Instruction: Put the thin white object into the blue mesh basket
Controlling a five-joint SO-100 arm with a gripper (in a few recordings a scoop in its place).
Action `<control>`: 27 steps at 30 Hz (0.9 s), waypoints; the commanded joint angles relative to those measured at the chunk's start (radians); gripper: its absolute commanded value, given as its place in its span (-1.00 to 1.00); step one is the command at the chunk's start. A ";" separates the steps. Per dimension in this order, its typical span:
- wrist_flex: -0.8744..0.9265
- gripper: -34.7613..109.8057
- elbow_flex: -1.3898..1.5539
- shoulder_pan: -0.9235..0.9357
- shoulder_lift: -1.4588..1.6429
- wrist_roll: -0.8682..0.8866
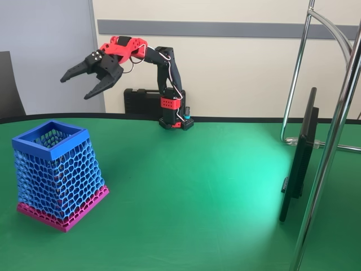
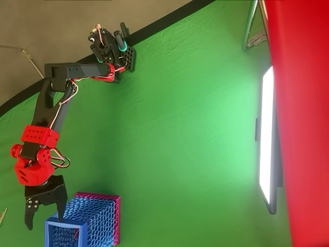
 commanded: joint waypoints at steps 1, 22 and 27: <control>0.026 -0.09 0.034 -0.014 0.118 -0.028; -0.018 -0.26 0.931 -0.225 0.876 -0.374; -0.078 -0.30 1.213 -0.316 1.078 -0.483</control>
